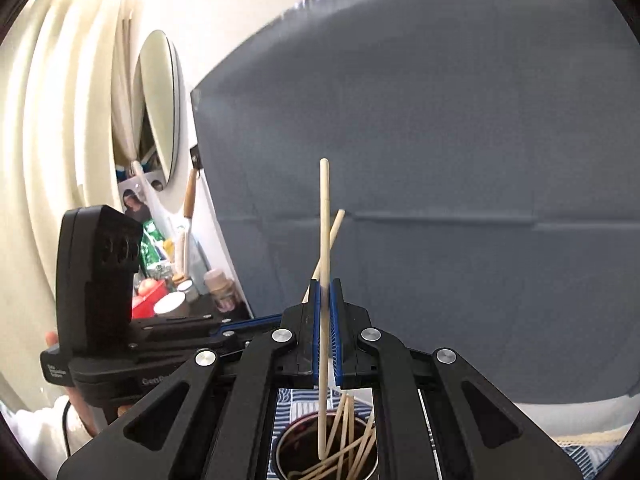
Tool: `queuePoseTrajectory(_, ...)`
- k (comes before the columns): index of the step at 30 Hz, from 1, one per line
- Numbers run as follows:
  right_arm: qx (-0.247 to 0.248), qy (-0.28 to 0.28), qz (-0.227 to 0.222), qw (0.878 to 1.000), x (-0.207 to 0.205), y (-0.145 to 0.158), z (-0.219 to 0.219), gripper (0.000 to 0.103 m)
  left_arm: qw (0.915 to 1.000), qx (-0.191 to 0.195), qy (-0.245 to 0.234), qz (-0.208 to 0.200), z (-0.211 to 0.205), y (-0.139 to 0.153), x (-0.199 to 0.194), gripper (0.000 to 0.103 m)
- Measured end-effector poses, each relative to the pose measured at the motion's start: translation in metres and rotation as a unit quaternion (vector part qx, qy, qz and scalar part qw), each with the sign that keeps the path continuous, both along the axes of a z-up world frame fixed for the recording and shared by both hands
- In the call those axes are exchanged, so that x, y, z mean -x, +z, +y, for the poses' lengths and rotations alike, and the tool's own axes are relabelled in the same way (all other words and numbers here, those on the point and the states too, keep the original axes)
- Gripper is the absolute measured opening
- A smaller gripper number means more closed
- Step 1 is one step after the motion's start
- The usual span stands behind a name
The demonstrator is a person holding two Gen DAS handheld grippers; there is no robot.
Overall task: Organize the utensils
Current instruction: 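Lower both chopsticks into the black cup beside the others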
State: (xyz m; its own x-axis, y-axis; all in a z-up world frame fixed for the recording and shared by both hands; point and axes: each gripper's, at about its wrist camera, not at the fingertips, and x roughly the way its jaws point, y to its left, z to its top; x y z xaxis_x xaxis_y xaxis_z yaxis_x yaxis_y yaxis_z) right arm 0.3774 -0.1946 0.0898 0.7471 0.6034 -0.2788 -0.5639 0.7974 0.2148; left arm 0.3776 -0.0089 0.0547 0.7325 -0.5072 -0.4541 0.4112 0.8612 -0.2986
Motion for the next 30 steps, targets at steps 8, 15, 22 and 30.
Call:
queuePoseTrajectory(8,-0.004,0.005,0.022,1.0,-0.011,-0.048,0.001,0.005,0.9999,0.009,-0.011,0.009,-0.005,-0.041,-0.01,0.005)
queuePoseTrajectory(15,-0.032,0.01,0.05,0.998,-0.019,-0.072,-0.009,0.005,0.9994,0.023,-0.012,0.022,-0.007,-0.067,-0.013,0.005)
queuePoseTrajectory(22,-0.011,0.022,0.063,0.998,-0.015,-0.086,-0.006,0.005,0.9992,0.001,-0.02,0.036,-0.011,-0.082,-0.005,0.005)
queuePoseTrajectory(30,0.039,0.014,0.109,0.993,-0.006,-0.104,-0.004,0.005,0.9972,-0.036,-0.011,0.065,-0.01,-0.09,0.008,0.005)
